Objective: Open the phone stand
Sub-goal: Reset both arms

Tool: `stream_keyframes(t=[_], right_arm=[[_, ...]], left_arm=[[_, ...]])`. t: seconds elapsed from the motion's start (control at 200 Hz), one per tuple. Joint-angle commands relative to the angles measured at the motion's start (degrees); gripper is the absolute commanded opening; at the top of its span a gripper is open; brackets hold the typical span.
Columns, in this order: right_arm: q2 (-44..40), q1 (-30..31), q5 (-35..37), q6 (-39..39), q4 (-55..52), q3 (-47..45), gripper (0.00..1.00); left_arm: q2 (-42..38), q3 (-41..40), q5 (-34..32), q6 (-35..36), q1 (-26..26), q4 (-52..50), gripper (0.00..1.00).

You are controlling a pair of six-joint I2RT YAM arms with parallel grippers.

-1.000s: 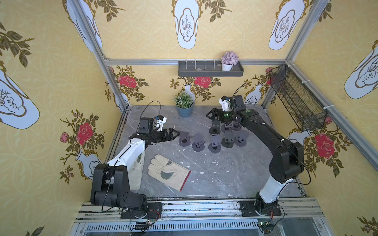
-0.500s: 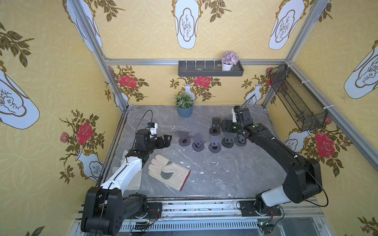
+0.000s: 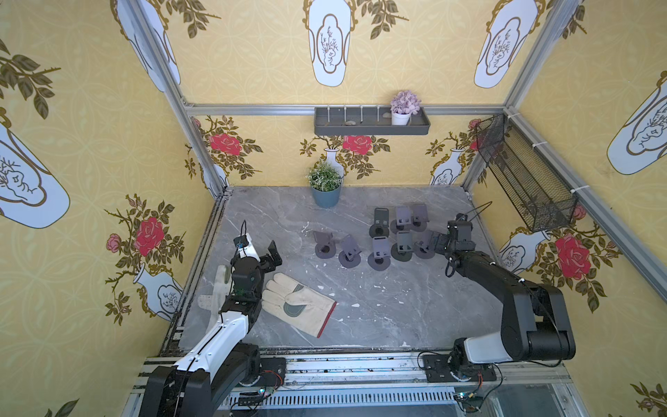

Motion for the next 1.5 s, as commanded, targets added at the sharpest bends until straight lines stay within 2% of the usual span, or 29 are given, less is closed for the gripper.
stream_keyframes(t=[0.0, 0.15, 0.22, 0.315, 0.44, 0.56, 0.665, 0.84, 0.89, 1.295, 1.37, 1.435, 1.495], right_arm=[[1.06, -3.12, -7.35, -0.64, 13.16, -3.33, 0.98], [1.63, -4.29, -8.77, -5.42, 15.13, -3.42, 0.98], [1.67, -4.34, -9.37, -7.80, 14.03, -3.82, 0.98], [0.71, -4.48, -9.80, -5.40, 9.11, -5.31, 0.98], [-3.59, -3.85, -7.70, -4.71, 22.83, -15.62, 0.98], [-1.11, -4.20, -5.46, -6.41, 28.95, -16.53, 0.98], [-0.08, -4.36, -4.25, -7.06, 38.23, -20.47, 0.98], [-1.82, -4.21, -3.30, -6.08, 40.07, -22.78, 0.98], [-1.96, -4.29, -3.17, -6.02, 40.82, -23.32, 0.98], [-2.33, -5.09, -4.44, -5.61, 42.28, -24.25, 0.98], [-2.81, -5.40, -5.73, -5.62, 46.11, -26.69, 0.98], [1.05, -5.93, -5.13, -6.42, 58.13, -30.81, 0.98], [-1.71, -6.23, -5.59, -4.51, 50.53, -29.28, 0.98]], left_arm=[[1.26, -1.18, -5.21, 2.89, -0.23, 9.42, 0.99], [4.99, -1.39, -3.42, 7.30, -0.33, 12.36, 0.99], [5.80, -2.69, -4.54, 7.34, -0.32, 14.16, 0.99], [7.85, -4.13, -5.07, 7.07, -0.32, 17.18, 0.99], [11.34, -5.67, -6.06, 7.72, -0.33, 22.70, 0.99], [13.52, -5.95, -8.90, 11.00, -0.23, 27.62, 0.99], [16.39, -6.93, -7.23, 13.19, 1.19, 33.83, 0.99], [26.39, -8.20, -4.90, 13.42, 2.30, 45.56, 0.99], [25.48, -7.99, -4.64, 13.15, 2.44, 43.05, 0.99], [25.66, -8.22, -4.73, 13.43, 2.49, 44.14, 0.99], [25.68, -8.22, -4.75, 13.35, 2.49, 44.10, 0.99], [25.67, -8.22, -4.77, 13.36, 2.47, 44.10, 0.99], [25.68, -8.26, -4.80, 13.36, 2.48, 44.10, 0.99]])
